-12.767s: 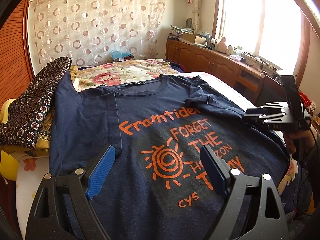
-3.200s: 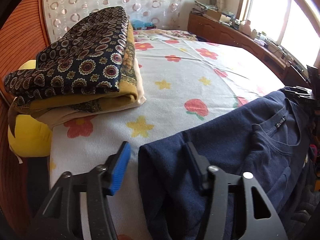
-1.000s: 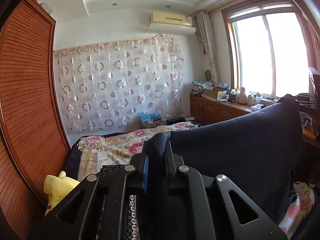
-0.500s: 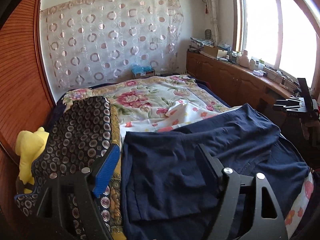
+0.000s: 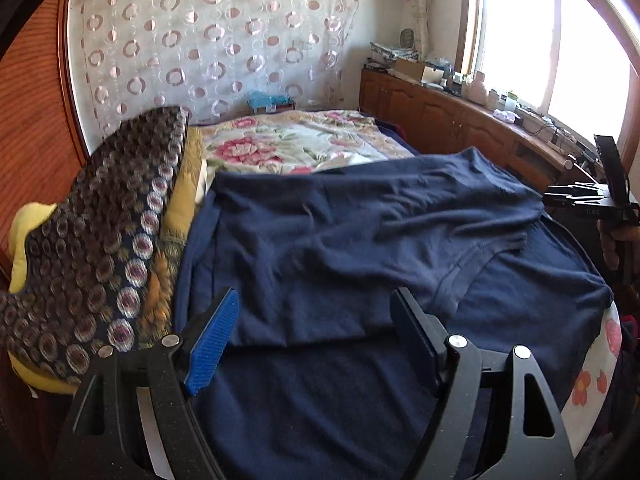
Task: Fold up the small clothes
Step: 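Open both grippers and release the folded hem onto the shirt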
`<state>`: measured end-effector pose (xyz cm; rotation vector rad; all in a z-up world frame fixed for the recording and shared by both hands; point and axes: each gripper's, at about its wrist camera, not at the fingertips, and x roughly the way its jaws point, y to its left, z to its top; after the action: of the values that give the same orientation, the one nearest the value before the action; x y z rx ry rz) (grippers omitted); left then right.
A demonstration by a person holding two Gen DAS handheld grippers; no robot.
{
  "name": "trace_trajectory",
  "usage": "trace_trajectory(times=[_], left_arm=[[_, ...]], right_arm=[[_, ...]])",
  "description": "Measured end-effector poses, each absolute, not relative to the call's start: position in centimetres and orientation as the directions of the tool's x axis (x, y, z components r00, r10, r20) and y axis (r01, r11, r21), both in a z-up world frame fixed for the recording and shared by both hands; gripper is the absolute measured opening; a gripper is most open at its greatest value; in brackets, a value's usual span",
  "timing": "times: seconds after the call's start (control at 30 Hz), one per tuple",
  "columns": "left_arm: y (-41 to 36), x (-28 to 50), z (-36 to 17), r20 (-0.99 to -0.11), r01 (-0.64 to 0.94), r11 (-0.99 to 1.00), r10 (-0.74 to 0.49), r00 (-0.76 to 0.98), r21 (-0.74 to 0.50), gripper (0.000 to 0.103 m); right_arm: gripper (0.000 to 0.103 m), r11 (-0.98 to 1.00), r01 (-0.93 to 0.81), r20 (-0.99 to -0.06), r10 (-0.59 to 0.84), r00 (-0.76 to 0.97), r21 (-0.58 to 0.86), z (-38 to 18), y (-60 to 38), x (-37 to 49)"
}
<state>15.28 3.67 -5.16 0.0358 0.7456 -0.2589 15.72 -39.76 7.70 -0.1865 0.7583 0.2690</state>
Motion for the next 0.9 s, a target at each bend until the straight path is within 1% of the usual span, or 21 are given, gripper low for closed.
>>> trace_trajectory(times=[0.07, 0.17, 0.3, 0.6, 0.7, 0.9], left_arm=[[3.8, 15.2, -6.0, -0.691, 0.235, 0.969, -0.218, 0.689, -0.071, 0.079], [4.1, 15.4, -7.2, -0.717, 0.213, 0.974, -0.205, 0.666, -0.08, 0.079], [4.5, 15.3, -8.2, -0.734, 0.199, 0.974, -0.21, 0.646, -0.104, 0.079], [5.0, 15.2, -9.6, -0.76, 0.15, 0.982, -0.187, 0.622, -0.119, 0.079], [5.6, 15.2, -9.6, -0.752, 0.136, 0.979, -0.204, 0.627, -0.153, 0.079], [6.4, 16.1, -9.5, -0.753, 0.071, 0.982, -0.178, 0.633, -0.173, 0.079]], right_arm=[[0.048, 0.952, -0.306, -0.71, 0.195, 0.677, -0.03, 7.0, -39.9, 16.6], [0.048, 0.954, -0.3, -0.721, 0.191, 0.667, -0.025, 6.3, -39.9, 17.2], [0.048, 0.95, -0.313, -0.729, 0.225, 0.646, 0.016, 6.0, -39.8, 17.8], [0.048, 0.954, -0.299, -0.73, 0.217, 0.648, 0.019, 5.5, -39.8, 18.1], [0.048, 0.954, -0.298, -0.728, 0.225, 0.648, 0.03, 5.2, -39.9, 18.0], [0.049, 0.955, -0.296, -0.728, 0.201, 0.656, -0.003, 4.9, -39.8, 17.7]])
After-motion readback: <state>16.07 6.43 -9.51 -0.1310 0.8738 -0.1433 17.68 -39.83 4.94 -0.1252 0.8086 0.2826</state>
